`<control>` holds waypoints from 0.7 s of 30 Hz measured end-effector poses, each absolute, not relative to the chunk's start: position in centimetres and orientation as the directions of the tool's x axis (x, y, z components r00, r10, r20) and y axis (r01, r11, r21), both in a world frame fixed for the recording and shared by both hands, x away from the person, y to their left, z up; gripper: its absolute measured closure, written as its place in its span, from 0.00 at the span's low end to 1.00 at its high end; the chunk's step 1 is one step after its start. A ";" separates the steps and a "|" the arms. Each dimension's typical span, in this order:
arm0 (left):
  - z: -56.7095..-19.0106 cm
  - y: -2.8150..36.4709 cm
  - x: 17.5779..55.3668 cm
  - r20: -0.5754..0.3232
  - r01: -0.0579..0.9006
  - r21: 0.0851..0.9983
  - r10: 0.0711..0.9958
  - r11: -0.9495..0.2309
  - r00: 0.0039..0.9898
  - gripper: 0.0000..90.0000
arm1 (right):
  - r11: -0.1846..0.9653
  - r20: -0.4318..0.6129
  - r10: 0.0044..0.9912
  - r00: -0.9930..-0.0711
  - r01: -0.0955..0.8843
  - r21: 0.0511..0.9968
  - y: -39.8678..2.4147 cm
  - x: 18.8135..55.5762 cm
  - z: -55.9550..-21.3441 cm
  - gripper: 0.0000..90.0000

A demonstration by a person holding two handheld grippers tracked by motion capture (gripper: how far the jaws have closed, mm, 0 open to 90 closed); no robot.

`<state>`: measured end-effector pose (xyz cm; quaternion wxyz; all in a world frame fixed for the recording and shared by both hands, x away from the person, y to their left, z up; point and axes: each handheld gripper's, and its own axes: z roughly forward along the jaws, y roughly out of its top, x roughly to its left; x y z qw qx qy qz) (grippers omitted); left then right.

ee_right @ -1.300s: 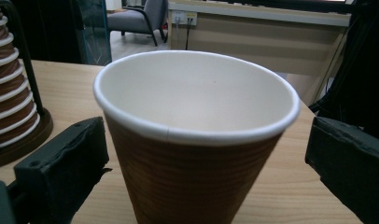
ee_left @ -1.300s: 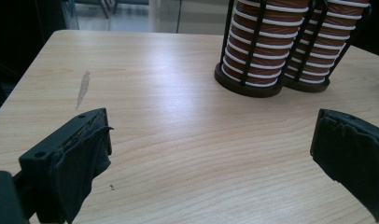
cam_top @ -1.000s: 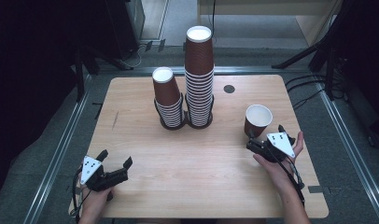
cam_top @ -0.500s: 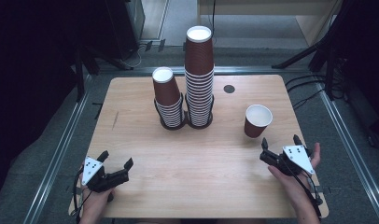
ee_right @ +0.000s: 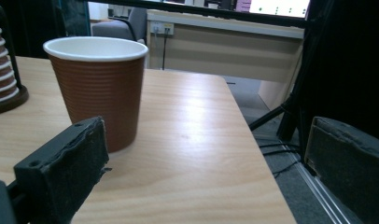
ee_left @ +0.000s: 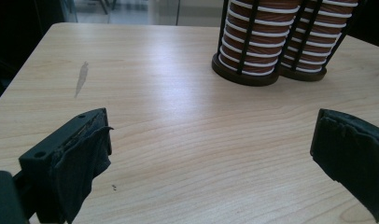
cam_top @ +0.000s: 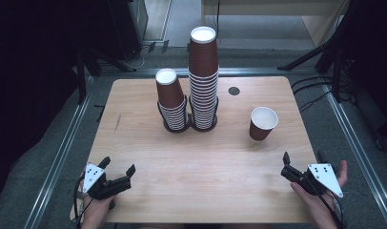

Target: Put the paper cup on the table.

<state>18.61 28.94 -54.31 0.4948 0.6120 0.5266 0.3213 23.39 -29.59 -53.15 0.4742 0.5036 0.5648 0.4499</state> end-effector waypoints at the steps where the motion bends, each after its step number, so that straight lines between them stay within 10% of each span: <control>1: -54.3 29.0 18.5 -0.130 0.325 0.945 0.962 0.047 0.240 0.00 | 0.083 -0.078 0.996 -0.039 0.145 0.986 -29.9 23.1 -53.2 0.00; 21: -54.8 30.1 17.2 -0.136 0.331 0.942 0.969 0.062 0.204 0.00 | 0.061 -0.067 0.997 0.038 0.146 0.987 -34.8 18.4 -54.3 0.00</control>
